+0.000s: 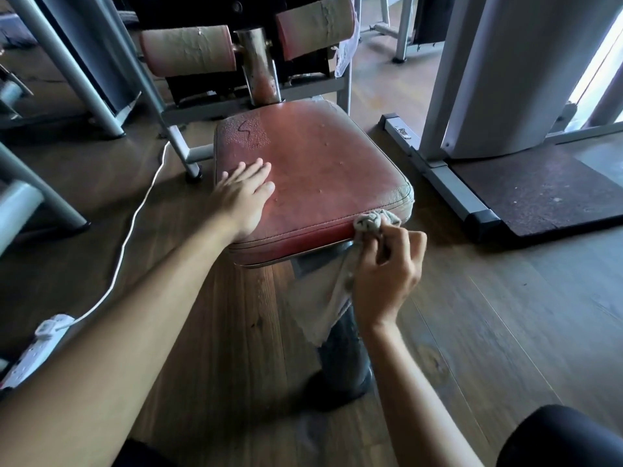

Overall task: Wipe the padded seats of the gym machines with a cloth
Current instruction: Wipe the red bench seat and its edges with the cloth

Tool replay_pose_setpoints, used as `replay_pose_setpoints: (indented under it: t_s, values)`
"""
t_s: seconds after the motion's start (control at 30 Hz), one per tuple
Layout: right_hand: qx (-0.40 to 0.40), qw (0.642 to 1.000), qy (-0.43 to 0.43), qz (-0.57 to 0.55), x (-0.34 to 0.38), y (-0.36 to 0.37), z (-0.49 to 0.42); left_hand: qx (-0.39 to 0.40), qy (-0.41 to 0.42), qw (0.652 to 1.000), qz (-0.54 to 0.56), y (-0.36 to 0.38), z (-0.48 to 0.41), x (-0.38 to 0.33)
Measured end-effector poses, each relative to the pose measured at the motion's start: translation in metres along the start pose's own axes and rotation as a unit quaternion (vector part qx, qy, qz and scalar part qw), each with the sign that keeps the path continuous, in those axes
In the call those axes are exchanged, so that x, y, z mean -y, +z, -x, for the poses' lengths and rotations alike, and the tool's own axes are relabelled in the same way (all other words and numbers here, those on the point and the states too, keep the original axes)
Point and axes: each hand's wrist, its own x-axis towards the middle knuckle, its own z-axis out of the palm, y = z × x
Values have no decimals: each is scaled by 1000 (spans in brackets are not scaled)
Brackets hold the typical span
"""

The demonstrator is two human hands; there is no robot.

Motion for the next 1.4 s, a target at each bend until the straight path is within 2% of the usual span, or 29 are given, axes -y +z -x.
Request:
replay_pose_setpoints:
  t_s: [0.07,0.13,0.27,0.33,0.43,0.5,0.63,0.73,0.97,1.13,1.23,1.3,1.4]
  values:
    - [32,999,-40,-19,17,11,23,-7,-1,1000,7,1,0,-1]
    - [96,991,-77,-45,33,20,44,-9,-3,1000,12,0,0,1]
    - [150,980,-124,-38,20,11,30,-10,-5,1000,17,-2,2,1]
    - [110,989,-101,-14,0,-3,5,-15,-4,999,28,-1,2,0]
    - [10,1000,11,-2,-22,-15,-29,-37,-5,998,44,2,2,0]
    - [-7,999,50,-19,-18,-11,-27,-49,-8,997,51,3,1,-1]
    - [124,990,-1,-67,15,-5,5,-58,-15,997,46,3,2,-5]
    - [182,975,26,-124,20,-21,-5,-72,-22,996,41,2,8,-11]
    - [171,969,93,-151,7,-73,-58,-36,-63,997,11,-2,19,-30]
    - [192,954,133,-190,4,-85,-92,-4,-116,993,11,-6,18,-40]
    - [215,950,129,-184,1,-83,-116,-8,-140,990,-4,-1,14,-42]
    - [236,948,116,-180,2,-77,-132,-8,-133,991,-31,2,10,-48]
    - [259,951,66,-156,10,-58,-154,4,-60,998,-32,7,4,-58]
